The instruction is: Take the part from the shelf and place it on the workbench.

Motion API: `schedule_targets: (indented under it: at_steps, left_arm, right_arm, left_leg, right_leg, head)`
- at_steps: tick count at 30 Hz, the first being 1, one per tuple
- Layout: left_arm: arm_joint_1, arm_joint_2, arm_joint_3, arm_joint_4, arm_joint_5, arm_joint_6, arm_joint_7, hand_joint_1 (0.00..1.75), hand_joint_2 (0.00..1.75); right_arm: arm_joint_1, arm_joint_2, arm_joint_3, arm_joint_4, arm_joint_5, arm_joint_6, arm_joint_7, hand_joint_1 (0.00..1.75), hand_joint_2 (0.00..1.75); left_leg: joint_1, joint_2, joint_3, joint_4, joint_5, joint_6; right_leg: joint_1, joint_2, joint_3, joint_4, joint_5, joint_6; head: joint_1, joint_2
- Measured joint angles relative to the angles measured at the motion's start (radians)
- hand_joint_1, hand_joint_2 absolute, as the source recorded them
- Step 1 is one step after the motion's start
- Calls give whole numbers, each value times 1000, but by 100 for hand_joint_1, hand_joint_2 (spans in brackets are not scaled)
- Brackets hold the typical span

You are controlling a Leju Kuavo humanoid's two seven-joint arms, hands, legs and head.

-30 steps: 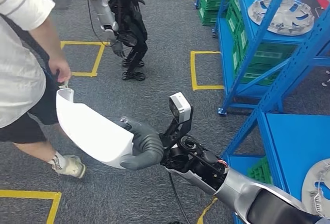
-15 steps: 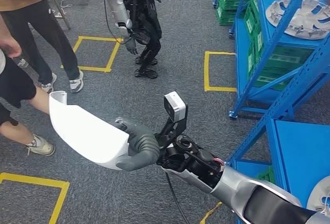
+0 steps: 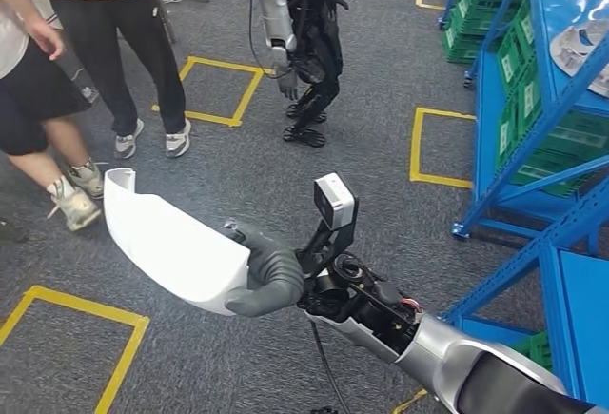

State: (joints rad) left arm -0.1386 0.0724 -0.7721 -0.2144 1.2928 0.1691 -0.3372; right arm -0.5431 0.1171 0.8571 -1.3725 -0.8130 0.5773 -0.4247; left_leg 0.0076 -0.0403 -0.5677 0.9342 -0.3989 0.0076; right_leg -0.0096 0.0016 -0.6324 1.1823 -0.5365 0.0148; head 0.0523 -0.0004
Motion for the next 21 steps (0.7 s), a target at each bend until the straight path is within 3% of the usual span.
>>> schedule_targets:
  at_steps: [2,3,4,6,8,9,11,12,13,14,16,18,21]
  left_arm:
    - [-1,-1,0,0,0,0,0,0,175]
    - [-2,-2,0,0,-1,0,0,0,175]
    - [-2,-2,0,0,-2,0,0,0,175]
    - [0,-2,0,0,-6,0,0,0,175]
    - [1,-1,0,0,-8,0,0,0,175]
    - [-1,-1,0,0,-9,0,0,0,175]
    - [-6,-2,0,0,-9,0,0,0,175]
    - [-6,-2,0,0,-10,0,0,0,175]
    - [-6,-2,0,0,-10,0,0,0,175]
    - [-5,-1,0,0,-10,0,0,0,175]
    - [-4,1,0,0,-10,0,0,0,175]
    - [-6,2,0,0,-10,0,0,0,175]
    - [-7,2,0,0,-9,0,0,0,175]
  right_arm:
    - [0,0,0,0,-2,1,0,166,175]
    - [0,0,-1,0,-2,1,0,166,175]
    - [0,0,-1,1,-2,1,-1,166,175]
    - [0,0,-2,1,-2,-1,-1,166,175]
    - [0,0,-2,0,-2,-2,0,166,175]
    - [0,0,-3,0,-2,-2,0,166,175]
    - [2,0,-4,1,-2,-3,0,166,175]
    - [4,0,-5,1,-2,-3,1,166,175]
    - [5,0,-6,1,-2,-3,1,166,175]
    - [6,0,-6,1,-2,-3,1,166,175]
    - [6,0,-8,1,-2,-3,1,166,175]
    - [5,0,-9,1,-2,-3,1,166,175]
    - [4,0,-9,1,-3,-3,2,166,175]
  left_leg:
    - [-1,-18,1,2,-1,-3]
    - [-1,-25,-2,3,0,-7]
    - [0,-32,-5,3,1,-12]
    - [1,-44,-12,3,5,-25]
    - [1,-24,-26,30,-14,-34]
    - [1,-6,-47,74,-40,-39]
    - [3,24,-116,215,-107,-49]
    - [5,28,-148,276,-128,-53]
    - [7,30,-163,305,-132,-56]
    - [8,33,-156,292,-115,-58]
    - [11,51,-83,155,-48,-59]
    - [7,72,-17,30,-6,-50]
    - [2,62,-5,4,-4,-28]
  right_leg:
    - [-1,32,65,-150,68,-10]
    - [0,46,88,-199,83,-12]
    - [0,56,100,-223,86,-14]
    - [0,48,109,-234,85,-17]
    - [-4,32,114,-244,92,-26]
    - [-6,22,116,-249,95,-30]
    - [-4,2,115,-250,96,-34]
    - [-3,-8,114,-250,96,-34]
    - [-2,-17,113,-250,96,-34]
    - [-3,-25,113,-250,95,-33]
    - [-2,-38,115,-249,92,-29]
    - [3,-48,116,-246,87,-20]
    - [7,-59,119,-244,81,-7]
  head:
    - [4,0]
    - [4,0]
    - [3,0]
    - [0,0]
    - [-6,0]
    - [-13,0]
    - [-26,0]
    - [-29,0]
    - [-31,0]
    - [-32,0]
    - [-34,0]
    - [-35,0]
    - [-27,0]
